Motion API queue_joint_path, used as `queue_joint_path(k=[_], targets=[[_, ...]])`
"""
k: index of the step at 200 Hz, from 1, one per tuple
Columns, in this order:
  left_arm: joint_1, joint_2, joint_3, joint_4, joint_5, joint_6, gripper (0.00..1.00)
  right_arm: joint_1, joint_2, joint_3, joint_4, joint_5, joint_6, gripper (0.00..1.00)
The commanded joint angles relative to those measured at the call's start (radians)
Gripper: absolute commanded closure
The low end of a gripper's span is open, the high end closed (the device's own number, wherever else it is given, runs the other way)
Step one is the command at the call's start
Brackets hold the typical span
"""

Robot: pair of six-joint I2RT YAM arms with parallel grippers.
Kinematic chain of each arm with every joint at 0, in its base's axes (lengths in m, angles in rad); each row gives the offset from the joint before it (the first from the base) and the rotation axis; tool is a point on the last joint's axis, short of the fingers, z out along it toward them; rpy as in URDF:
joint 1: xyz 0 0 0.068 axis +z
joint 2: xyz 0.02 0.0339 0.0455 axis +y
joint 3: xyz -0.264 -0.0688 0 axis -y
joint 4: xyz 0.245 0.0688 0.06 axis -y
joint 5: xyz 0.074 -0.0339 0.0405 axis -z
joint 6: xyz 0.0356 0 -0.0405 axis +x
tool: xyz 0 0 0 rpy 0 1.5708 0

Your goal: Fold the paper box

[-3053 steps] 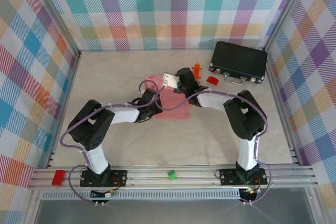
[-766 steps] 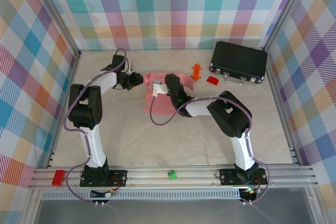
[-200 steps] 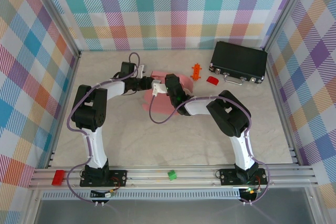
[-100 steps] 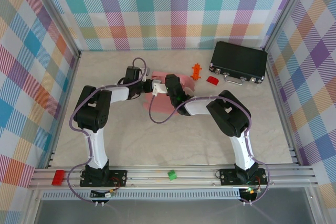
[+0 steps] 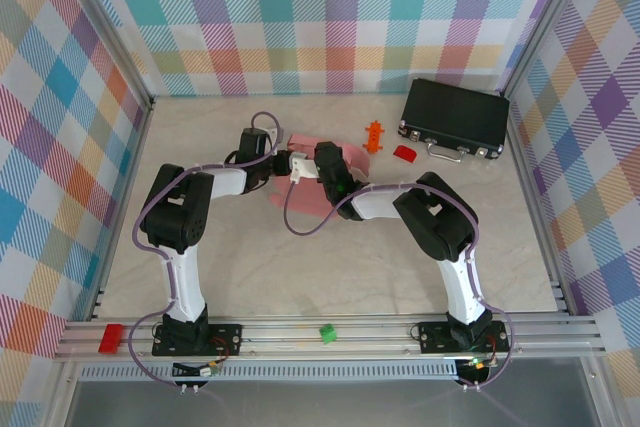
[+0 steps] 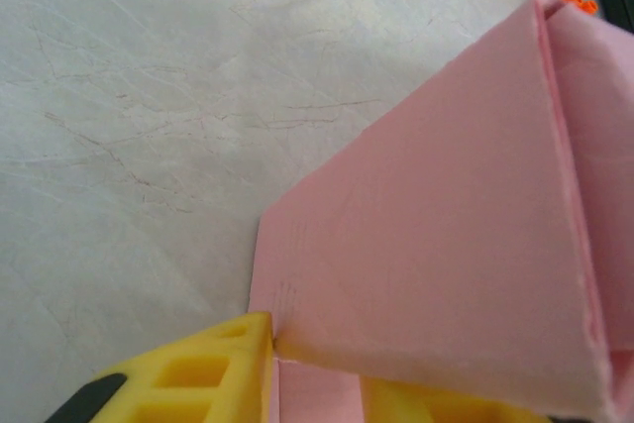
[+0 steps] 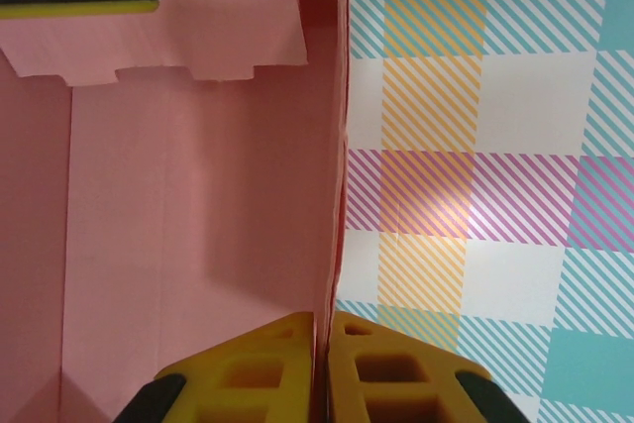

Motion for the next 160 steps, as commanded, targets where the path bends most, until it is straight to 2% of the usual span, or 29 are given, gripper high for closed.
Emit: queue_joint_path(k=[1,19,69,99,122,146,160], targets=[[-0.009,-0.034,-0.019,0.083,0.020,0.010,0.79,0.008,-0.006,0.003,-0.014,0.001,0.026,0.88],[-0.010,-0.036,-0.028,0.106,0.040,0.015,0.84,0.009,-0.007,0.003,-0.014,0.003,0.027,0.88],[-0.016,-0.046,-0.037,0.094,0.042,0.046,0.91,0.016,-0.013,-0.006,-0.016,0.011,0.037,0.88],[-0.019,-0.084,-0.075,0.089,0.024,0.074,0.93,0.024,-0.032,-0.018,-0.006,0.018,0.045,0.83],[-0.021,-0.120,-0.102,0.068,0.004,0.101,0.94,0.030,-0.061,-0.025,-0.013,0.024,0.064,0.74],[-0.024,-0.158,-0.123,0.032,-0.026,0.128,0.95,0.039,-0.089,-0.039,-0.016,0.034,0.083,0.54],[-0.024,-0.181,-0.139,0.014,-0.038,0.136,0.95,0.049,-0.110,-0.056,-0.012,0.042,0.091,0.46]])
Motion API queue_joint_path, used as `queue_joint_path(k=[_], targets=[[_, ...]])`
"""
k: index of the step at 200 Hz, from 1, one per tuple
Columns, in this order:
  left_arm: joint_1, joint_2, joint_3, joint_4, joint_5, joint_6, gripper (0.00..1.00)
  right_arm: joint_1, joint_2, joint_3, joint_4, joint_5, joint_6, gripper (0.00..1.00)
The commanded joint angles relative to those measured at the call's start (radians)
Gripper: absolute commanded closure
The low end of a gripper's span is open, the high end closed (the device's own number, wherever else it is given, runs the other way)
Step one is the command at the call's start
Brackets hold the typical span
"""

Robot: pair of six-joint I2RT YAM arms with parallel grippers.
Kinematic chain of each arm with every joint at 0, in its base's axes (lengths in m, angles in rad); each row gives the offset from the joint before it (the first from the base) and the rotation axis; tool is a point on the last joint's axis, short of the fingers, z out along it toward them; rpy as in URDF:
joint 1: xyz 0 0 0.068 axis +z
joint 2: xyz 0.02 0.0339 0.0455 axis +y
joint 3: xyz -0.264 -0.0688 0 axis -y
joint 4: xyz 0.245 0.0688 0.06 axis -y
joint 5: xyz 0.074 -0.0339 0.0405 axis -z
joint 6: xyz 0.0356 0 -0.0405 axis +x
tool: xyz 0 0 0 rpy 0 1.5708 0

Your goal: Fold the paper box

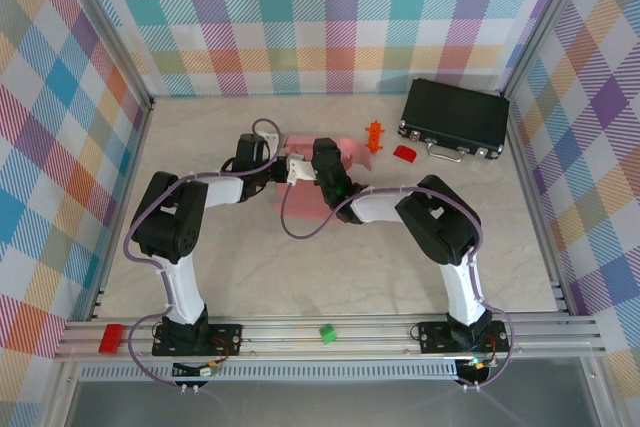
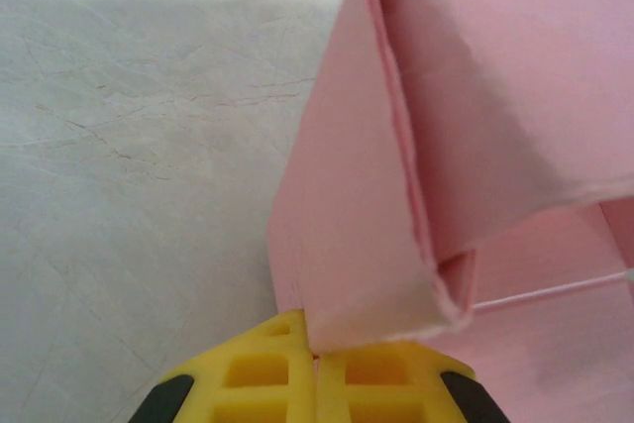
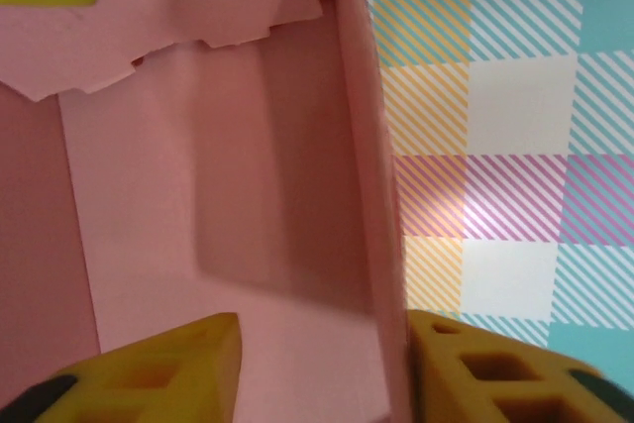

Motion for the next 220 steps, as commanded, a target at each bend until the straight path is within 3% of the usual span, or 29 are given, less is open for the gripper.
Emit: queue_joint_path(k=[1,25,57,91,121,163,220], targets=[[-0.008,-0.074,-0.026,-0.019,-0.031,0.039,0.95,0.019,-0.070,-0.031,-0.001,0.023,0.040,0.46],[-0.008,-0.110,-0.061,-0.031,-0.057,0.044,0.95,0.043,-0.127,-0.063,-0.010,0.034,0.080,0.38],[-0.008,-0.153,-0.100,-0.059,-0.078,0.046,0.95,0.077,-0.245,-0.110,-0.170,0.034,0.231,0.32],[-0.011,-0.205,-0.154,-0.080,-0.105,0.045,0.95,0.097,-0.391,-0.142,-0.426,-0.022,0.483,0.22],[-0.015,-0.271,-0.200,-0.126,-0.092,0.043,0.94,0.087,-0.537,-0.174,-0.584,-0.087,0.732,0.22],[-0.021,-0.374,-0.259,-0.182,-0.080,0.030,0.93,-0.046,-0.706,-0.191,-0.788,-0.227,1.058,0.24],[-0.043,-0.413,-0.259,-0.253,-0.128,0.028,0.94,-0.297,-0.772,-0.224,-0.956,-0.391,1.276,0.37]])
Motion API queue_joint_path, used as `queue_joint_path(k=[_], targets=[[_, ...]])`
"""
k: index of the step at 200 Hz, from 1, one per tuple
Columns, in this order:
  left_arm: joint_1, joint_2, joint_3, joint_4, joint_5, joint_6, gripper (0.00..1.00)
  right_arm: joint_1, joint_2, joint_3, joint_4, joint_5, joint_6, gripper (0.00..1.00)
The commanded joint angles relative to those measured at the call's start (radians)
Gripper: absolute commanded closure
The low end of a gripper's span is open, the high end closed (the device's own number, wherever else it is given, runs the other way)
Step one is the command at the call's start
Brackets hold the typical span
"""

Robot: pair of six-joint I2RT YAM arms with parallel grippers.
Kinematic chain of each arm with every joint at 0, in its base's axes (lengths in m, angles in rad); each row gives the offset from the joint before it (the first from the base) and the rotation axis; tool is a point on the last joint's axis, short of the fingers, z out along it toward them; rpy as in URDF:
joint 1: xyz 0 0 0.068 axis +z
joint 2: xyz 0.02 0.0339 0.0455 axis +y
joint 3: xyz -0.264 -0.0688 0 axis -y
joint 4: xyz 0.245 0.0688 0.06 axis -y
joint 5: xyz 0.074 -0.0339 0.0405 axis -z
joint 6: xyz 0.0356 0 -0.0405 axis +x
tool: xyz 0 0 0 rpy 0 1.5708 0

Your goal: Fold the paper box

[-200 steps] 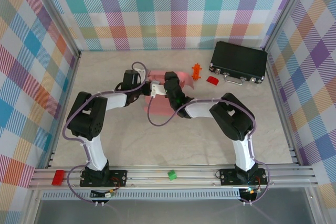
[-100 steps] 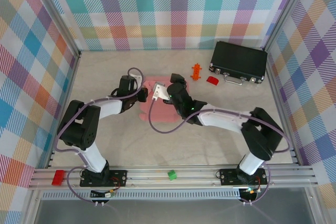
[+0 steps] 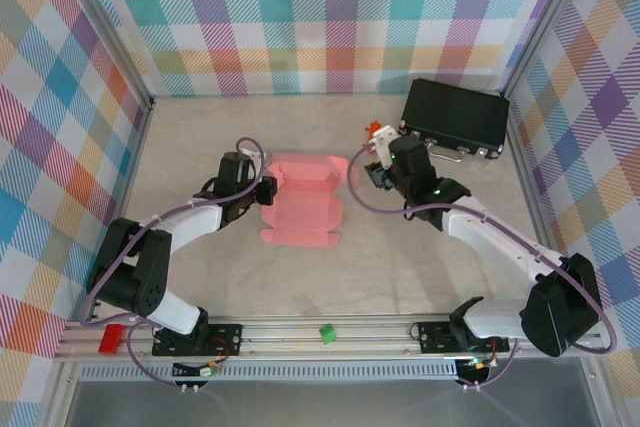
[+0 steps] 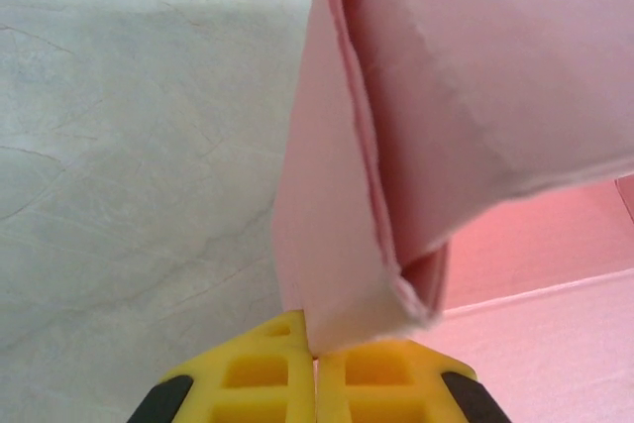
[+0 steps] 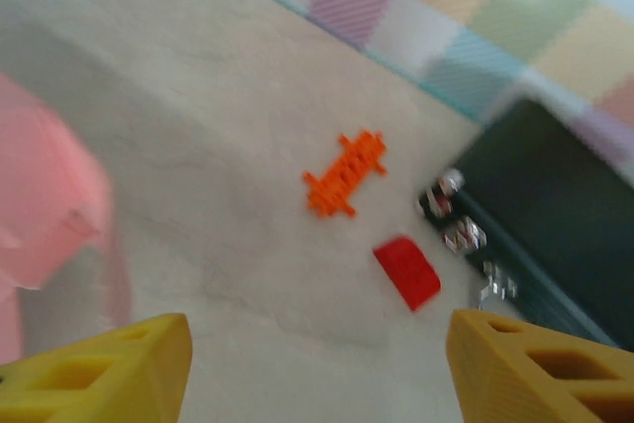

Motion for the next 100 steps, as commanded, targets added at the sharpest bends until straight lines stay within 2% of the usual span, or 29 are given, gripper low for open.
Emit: queue_joint_path(k=[1,25,59,100], targets=[[-0.022,-0.024,0.004,-0.058,-0.028,-0.001,0.94,-0.068,-0.005,-0.019,-0.119,-0.114,0.166,0.37],[-0.051,-0.012,0.017,-0.091,-0.058,-0.002,0.95,-0.108,0.044,-0.008,-0.145,-0.181,0.169,0.43],[-0.095,0.016,0.026,-0.102,-0.112,-0.013,0.95,-0.108,0.143,0.011,-0.138,-0.277,0.151,0.44],[-0.109,0.044,0.029,-0.095,-0.131,-0.022,0.95,-0.110,0.270,0.054,-0.150,-0.269,0.161,0.45]])
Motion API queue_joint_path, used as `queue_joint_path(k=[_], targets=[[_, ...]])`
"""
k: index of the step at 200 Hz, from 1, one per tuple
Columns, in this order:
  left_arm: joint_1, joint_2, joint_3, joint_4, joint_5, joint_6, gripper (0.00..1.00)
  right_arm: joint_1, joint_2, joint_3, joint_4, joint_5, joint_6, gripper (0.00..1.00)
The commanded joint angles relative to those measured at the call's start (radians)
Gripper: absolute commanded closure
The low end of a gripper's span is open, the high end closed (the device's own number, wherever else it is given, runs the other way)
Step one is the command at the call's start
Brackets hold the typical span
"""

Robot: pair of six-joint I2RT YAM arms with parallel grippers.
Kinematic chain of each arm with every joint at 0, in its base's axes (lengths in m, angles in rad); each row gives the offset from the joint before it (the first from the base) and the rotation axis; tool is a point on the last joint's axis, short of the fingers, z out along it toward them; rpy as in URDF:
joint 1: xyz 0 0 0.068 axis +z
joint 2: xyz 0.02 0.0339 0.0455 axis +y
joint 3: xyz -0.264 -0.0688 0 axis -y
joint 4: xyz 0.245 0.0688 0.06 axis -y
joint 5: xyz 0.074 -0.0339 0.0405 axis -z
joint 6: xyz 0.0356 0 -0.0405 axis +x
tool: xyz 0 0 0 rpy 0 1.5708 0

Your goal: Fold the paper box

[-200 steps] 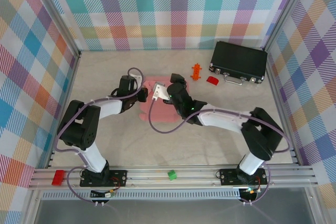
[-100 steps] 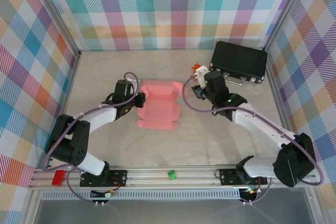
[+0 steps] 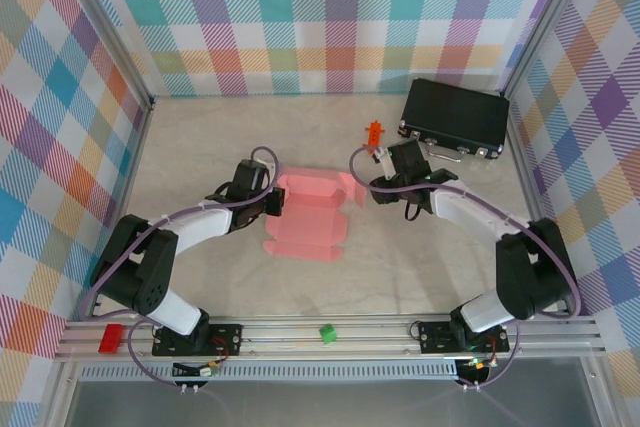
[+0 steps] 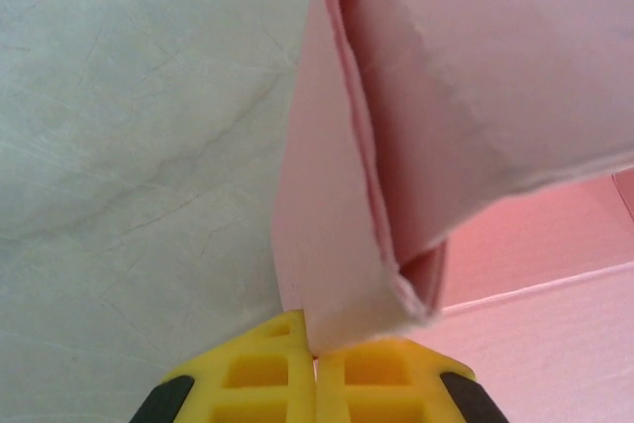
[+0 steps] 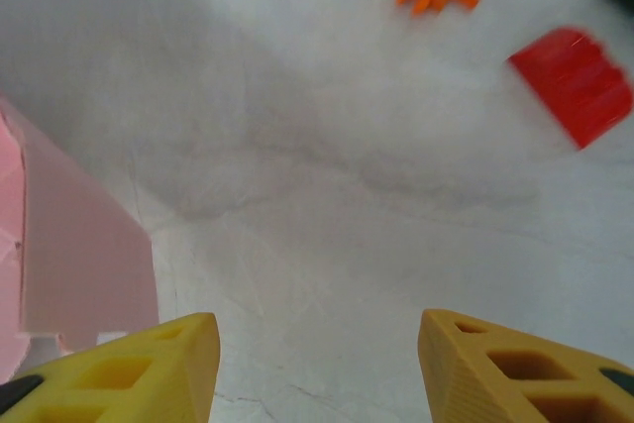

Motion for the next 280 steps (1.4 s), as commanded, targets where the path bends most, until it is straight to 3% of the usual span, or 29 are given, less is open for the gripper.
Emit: queue_joint_path(k=[1,118,214,280], targets=[[-0.012,0.018,0.028,-0.009,-0.033,-0.018,0.95,0.000,0.047,0.052,-0.020,-0.021,0.026,0.44],[-0.018,0.048,0.014,0.019,-0.060,-0.018,0.95,0.003,0.208,0.130,0.026,-0.131,-0.059,0.50],[-0.018,0.061,0.016,0.031,-0.058,-0.019,0.95,0.017,0.239,0.145,0.070,-0.438,-0.197,0.54],[-0.019,0.072,0.020,0.034,-0.055,-0.032,0.96,0.040,0.272,0.187,0.033,-0.544,-0.235,0.59]])
